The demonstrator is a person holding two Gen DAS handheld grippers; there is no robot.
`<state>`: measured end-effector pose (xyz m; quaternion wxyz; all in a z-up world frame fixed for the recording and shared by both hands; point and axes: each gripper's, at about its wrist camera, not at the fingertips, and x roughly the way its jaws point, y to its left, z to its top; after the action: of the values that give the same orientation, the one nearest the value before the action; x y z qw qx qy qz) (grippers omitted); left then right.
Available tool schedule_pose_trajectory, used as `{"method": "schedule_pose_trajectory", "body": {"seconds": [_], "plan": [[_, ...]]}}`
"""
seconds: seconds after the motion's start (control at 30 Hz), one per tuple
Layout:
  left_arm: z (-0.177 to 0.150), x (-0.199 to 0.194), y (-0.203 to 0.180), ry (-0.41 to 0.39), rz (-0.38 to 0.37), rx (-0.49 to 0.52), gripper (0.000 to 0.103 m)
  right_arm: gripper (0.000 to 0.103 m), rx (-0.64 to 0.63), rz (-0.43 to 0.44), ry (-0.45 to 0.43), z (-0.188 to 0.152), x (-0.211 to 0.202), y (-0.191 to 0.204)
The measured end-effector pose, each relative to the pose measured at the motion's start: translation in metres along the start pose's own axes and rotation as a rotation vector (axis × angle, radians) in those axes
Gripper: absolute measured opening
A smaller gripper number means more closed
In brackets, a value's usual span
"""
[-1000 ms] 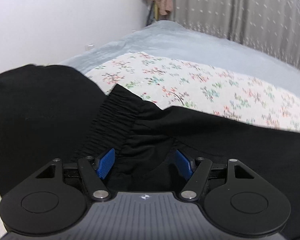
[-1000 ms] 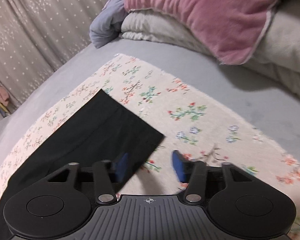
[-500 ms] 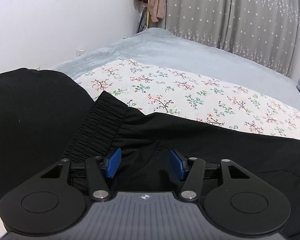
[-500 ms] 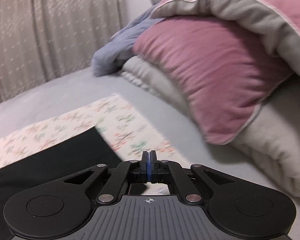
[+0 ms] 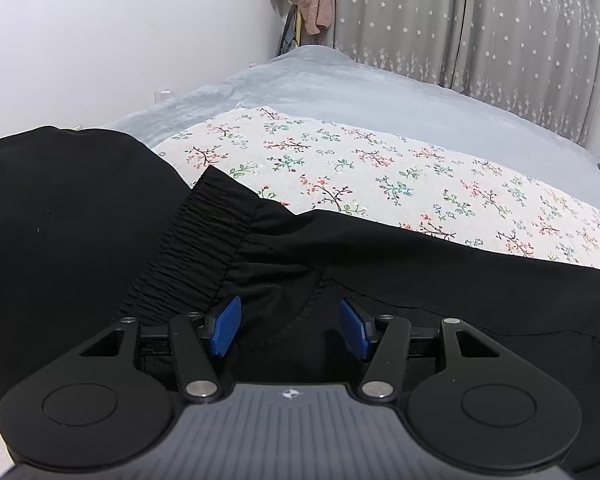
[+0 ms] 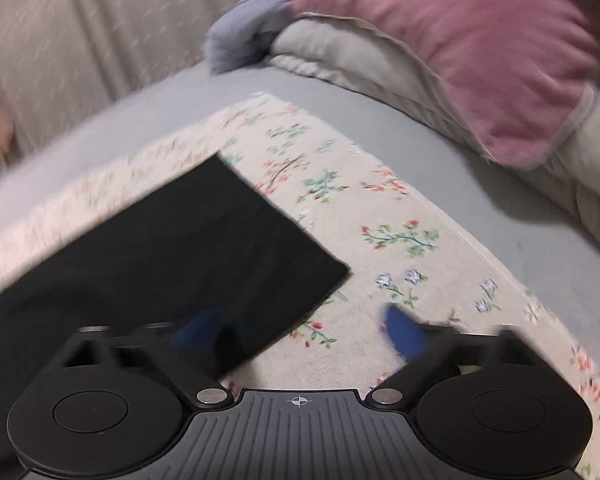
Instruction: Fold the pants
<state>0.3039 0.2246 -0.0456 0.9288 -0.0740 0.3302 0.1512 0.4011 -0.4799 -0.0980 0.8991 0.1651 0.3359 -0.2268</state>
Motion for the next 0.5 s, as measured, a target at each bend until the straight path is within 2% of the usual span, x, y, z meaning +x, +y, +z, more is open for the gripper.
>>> {"method": "schedule_pose_trajectory", "body": {"seconds": [0.03,0.07,0.27,0.37,0.5], "plan": [[0.000,0.000,0.000,0.000,0.002,-0.002,0.073,0.008,-0.011,0.004,0.001,0.001,0.002,0.003],[0.000,0.000,0.001,-0.001,0.003,-0.004,0.073,0.000,-0.001,0.026,0.009,0.001,0.003,0.005],[0.002,-0.001,0.004,-0.007,0.002,-0.007,0.073,0.000,-0.021,-0.017,-0.027,0.007,-0.007,0.005],[0.003,-0.004,0.004,-0.019,0.001,-0.011,0.073,0.000,-0.056,-0.093,-0.086,0.011,-0.020,0.002],[0.006,-0.005,0.007,-0.027,-0.002,-0.011,0.073,0.000,-0.021,-0.105,-0.070,0.014,-0.016,-0.016]]}}
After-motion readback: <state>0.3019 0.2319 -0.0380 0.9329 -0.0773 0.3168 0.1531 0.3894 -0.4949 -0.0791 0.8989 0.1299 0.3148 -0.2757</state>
